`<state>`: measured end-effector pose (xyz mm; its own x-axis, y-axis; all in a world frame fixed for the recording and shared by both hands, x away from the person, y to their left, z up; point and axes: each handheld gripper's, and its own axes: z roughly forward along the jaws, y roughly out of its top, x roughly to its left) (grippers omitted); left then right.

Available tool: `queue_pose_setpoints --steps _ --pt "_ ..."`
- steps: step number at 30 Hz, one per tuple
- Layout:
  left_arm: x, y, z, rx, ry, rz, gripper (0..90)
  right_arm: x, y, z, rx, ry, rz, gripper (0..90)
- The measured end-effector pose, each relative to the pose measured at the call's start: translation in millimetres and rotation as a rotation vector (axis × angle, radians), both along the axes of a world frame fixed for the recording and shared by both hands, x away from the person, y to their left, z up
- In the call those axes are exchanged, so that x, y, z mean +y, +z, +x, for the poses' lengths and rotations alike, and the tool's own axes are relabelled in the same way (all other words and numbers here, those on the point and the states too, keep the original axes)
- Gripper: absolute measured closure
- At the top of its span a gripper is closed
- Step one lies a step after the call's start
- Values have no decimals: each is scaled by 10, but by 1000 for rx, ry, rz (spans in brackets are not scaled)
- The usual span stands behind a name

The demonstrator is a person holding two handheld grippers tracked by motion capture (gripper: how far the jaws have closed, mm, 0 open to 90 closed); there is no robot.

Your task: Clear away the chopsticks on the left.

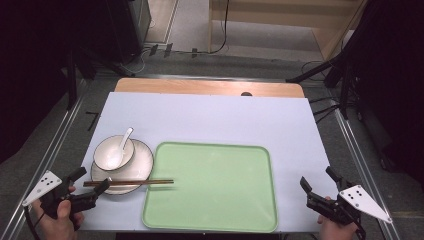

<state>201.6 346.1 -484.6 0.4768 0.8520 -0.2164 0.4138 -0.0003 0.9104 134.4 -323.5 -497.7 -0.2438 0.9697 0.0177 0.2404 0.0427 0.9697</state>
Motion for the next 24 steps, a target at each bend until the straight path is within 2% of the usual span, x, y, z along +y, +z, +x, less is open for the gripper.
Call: queue_pose_setpoints --steps 1,2,4,5,6,9,10,11,12,13,14,15,16,17,18,19,21,22,23,24 --pt "-13 28 -16 -9 26 11 160 -2 -4 1 5 1 3 130" --pt "-13 28 -16 -9 26 11 282 -2 -4 1 5 1 3 130" --pt "-34 69 -33 -15 7 -17 288 -4 -12 2 13 0 3 130" --pt "-54 79 -46 -18 12 -18 401 -8 -12 -5 15 -1 4 130" --pt "-68 88 -56 -22 17 -8 475 -8 -11 -9 14 -1 6 130" --pt "-164 110 -62 -5 -42 6 713 -3 -3 -15 9 -1 6 130" --pt "-164 110 -62 -5 -42 6 776 -3 -3 -15 9 -1 6 130" --pt "-224 97 -52 22 -87 15 847 7 -2 -12 10 2 7 129" --pt "-224 97 -52 22 -87 15 895 12 -2 -10 10 6 3 130" --pt "-300 78 -45 48 -135 38 900 18 -5 -7 11 10 1 130" --pt "-300 78 -45 48 -135 38 900 18 -5 -7 11 10 1 130" --pt "-391 63 -45 60 -181 79 900 26 -11 8 14 14 -4 130" --pt "-439 56 -47 68 -199 97 900 27 -12 12 17 15 -3 130" --pt "-439 56 -47 68 -199 97 900 27 -12 12 17 15 -3 130" --pt "-524 37 -44 87 -221 129 900 29 -18 22 20 18 -2 130" --pt "-524 37 -44 87 -221 129 900 29 -18 22 20 18 -2 130" --pt "-611 -19 -11 129 -229 150 900 37 -25 34 24 22 0 130" --pt "-611 -19 -11 129 -229 150 900 37 -25 34 24 22 0 130" --pt "-659 -54 14 156 -231 175 900 44 -28 39 26 25 0 130" --pt "-659 -54 14 156 -231 175 900 44 -28 39 26 25 0 130"
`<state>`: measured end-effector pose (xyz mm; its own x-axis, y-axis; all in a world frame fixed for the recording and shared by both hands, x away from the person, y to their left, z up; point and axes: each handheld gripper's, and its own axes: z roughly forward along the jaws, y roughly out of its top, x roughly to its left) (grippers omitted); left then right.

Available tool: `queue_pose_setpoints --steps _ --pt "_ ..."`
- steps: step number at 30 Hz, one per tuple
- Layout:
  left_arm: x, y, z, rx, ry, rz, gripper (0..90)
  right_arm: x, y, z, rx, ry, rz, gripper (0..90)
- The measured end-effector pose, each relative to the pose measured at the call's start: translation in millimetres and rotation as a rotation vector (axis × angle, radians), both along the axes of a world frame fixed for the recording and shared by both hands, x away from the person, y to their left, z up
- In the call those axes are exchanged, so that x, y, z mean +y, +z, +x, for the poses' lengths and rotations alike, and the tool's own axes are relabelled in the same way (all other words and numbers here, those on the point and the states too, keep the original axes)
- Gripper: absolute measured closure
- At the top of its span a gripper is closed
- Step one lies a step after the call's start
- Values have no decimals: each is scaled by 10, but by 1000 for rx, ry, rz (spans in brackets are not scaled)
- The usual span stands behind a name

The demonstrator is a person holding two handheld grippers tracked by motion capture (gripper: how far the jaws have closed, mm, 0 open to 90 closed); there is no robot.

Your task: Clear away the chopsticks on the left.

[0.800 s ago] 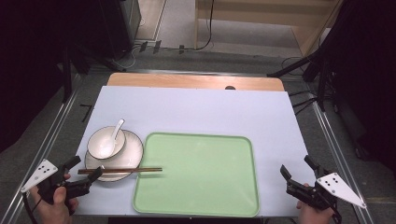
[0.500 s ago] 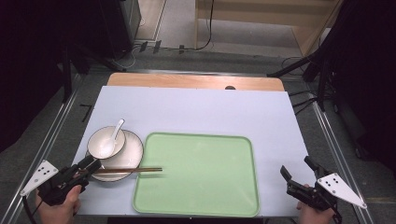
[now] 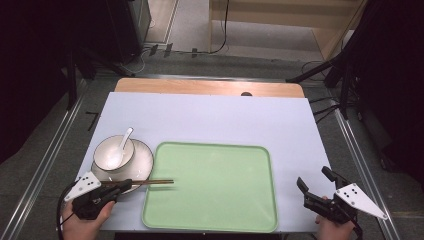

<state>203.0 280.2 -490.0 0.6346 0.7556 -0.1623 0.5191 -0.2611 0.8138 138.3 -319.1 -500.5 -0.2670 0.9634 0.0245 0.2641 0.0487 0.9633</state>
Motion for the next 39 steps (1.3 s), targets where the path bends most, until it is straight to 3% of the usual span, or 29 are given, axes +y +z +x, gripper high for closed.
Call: queue_pose_setpoints --steps 3,6,19,23,32,39 --pt "-67 -52 44 33 4 42 900 8 1 -1 -1 5 -3 130" --pt "-112 -83 82 57 12 45 900 7 0 -2 1 3 1 130" --pt "-263 -134 289 65 36 76 900 -5 -15 -3 12 5 6 129" --pt "-295 -120 407 74 74 88 900 5 -20 3 17 9 7 130" --pt "-427 -93 546 83 97 124 900 24 -20 14 25 11 5 130" --pt "-610 -81 640 66 149 213 900 59 -13 21 21 17 8 130"
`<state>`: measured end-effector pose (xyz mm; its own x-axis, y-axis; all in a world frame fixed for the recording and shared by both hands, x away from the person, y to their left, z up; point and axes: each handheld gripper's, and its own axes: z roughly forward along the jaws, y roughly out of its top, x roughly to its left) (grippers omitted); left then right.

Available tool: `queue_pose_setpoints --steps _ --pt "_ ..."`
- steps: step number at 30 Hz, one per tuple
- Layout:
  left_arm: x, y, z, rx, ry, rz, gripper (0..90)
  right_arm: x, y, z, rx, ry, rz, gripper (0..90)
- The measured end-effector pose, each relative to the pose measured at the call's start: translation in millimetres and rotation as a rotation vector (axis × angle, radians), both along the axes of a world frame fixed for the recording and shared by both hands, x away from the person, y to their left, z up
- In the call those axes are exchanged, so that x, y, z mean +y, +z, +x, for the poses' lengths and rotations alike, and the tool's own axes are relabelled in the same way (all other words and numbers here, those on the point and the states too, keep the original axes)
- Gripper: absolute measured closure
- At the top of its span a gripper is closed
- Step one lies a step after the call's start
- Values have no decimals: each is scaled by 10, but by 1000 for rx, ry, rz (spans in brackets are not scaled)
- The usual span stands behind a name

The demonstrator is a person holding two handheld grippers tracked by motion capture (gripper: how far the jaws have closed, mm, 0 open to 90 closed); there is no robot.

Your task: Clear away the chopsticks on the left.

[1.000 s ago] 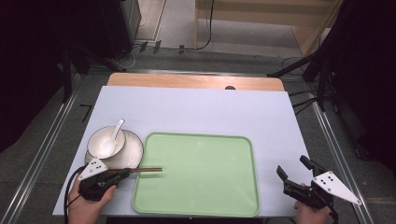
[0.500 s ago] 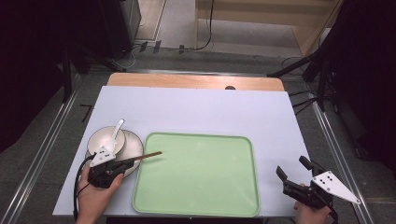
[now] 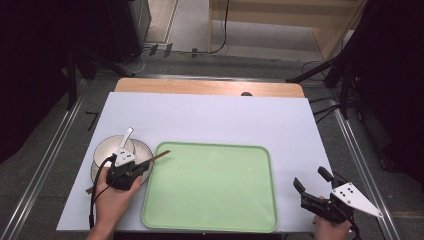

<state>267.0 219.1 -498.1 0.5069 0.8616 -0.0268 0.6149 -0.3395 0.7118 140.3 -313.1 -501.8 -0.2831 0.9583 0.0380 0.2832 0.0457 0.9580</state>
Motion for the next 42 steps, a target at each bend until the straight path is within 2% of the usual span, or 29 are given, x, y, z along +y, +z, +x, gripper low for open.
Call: queue_pose_setpoints --steps 7,9,11,13,16,19,22,25,26,28,29,30,31,35,37,40,42 --pt "-40 -9 78 19 53 41 900 11 -8 22 7 7 -2 130" --pt "-43 -7 84 23 55 37 900 16 -5 19 5 6 -9 130" --pt "-25 1 81 32 43 18 900 19 -4 18 7 5 -7 130" --pt "17 40 46 35 9 -13 889 13 -5 19 5 6 -10 130" --pt "124 131 -44 21 -21 -66 800 10 -6 15 6 7 -8 130" --pt "281 207 -136 22 -72 -119 761 -1 -6 17 5 7 -8 130" --pt "441 260 -217 27 -116 -137 755 -5 -3 10 4 6 -8 130" --pt "606 288 -280 29 -133 -148 767 -9 0 10 1 6 -13 130" --pt "606 288 -280 29 -133 -148 772 -9 0 10 1 6 -13 130" --pt "712 288 -299 35 -140 -139 783 -11 -1 13 0 6 -12 130" --pt "811 280 -315 51 -151 -134 788 -10 -1 16 1 7 -10 130" --pt "811 280 -315 51 -151 -134 790 -10 -1 16 1 7 -10 130" --pt "879 274 -334 56 -147 -110 790 -9 0 18 1 8 -15 130" --pt "932 268 -343 62 -141 -98 790 -5 -3 21 3 7 -16 130" --pt "933 258 -339 61 -134 -84 784 0 -7 31 6 11 -14 130" --pt "907 216 -328 70 -126 -42 769 6 -6 32 5 14 -20 130" --pt "904 209 -325 68 -124 -41 762 5 -6 30 5 15 -20 130"
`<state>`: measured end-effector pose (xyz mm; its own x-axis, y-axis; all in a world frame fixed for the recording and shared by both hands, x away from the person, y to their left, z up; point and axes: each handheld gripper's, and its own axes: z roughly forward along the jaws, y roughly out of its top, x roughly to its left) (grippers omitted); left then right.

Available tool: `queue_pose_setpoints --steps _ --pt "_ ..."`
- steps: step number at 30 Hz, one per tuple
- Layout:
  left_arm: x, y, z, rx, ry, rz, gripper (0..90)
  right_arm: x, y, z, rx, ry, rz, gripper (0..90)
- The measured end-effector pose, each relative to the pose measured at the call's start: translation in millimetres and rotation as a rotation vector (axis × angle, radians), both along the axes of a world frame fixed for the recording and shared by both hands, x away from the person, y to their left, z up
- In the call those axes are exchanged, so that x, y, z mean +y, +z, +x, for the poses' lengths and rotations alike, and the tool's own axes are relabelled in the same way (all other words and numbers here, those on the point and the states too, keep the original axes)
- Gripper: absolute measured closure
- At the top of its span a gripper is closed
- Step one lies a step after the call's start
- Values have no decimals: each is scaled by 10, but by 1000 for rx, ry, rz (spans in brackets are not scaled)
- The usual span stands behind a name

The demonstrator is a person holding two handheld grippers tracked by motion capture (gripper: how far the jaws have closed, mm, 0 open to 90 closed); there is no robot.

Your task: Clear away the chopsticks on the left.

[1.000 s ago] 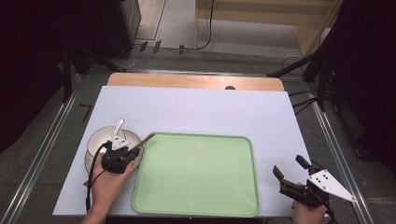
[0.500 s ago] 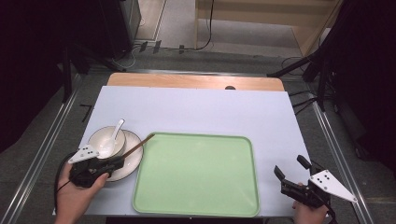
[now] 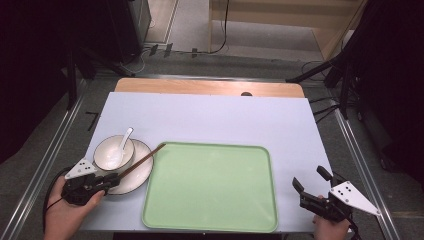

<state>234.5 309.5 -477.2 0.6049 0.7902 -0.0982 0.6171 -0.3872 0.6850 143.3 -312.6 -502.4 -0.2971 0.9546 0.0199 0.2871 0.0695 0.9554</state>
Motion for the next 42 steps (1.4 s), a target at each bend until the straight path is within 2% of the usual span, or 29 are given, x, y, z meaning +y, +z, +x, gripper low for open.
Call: queue_pose_setpoints --steps 5,17,21,25,30,33,36,41,42 --pt "-23 -8 5 2 -4 -1 755 -7 -2 0 1 -4 1 130" --pt "-203 -110 63 47 -24 51 766 -2 -4 3 3 2 -1 130" --pt "-267 -151 87 67 -27 81 818 3 -3 2 4 3 -3 130" --pt "-294 -147 83 67 -44 88 847 0 -4 0 4 4 -3 130" --pt "-323 -101 51 72 -24 50 850 -2 -2 -4 5 1 -3 130" --pt "-396 -36 -8 47 -33 29 851 -6 -1 -6 3 0 -3 130" --pt "-461 -17 -36 43 -37 25 851 -8 1 -7 5 1 -1 130" --pt "-667 -22 -89 64 -49 -11 851 -6 3 -5 3 1 -3 130" --pt "-768 -37 -112 76 -59 -20 851 -7 4 -4 1 2 -5 130"
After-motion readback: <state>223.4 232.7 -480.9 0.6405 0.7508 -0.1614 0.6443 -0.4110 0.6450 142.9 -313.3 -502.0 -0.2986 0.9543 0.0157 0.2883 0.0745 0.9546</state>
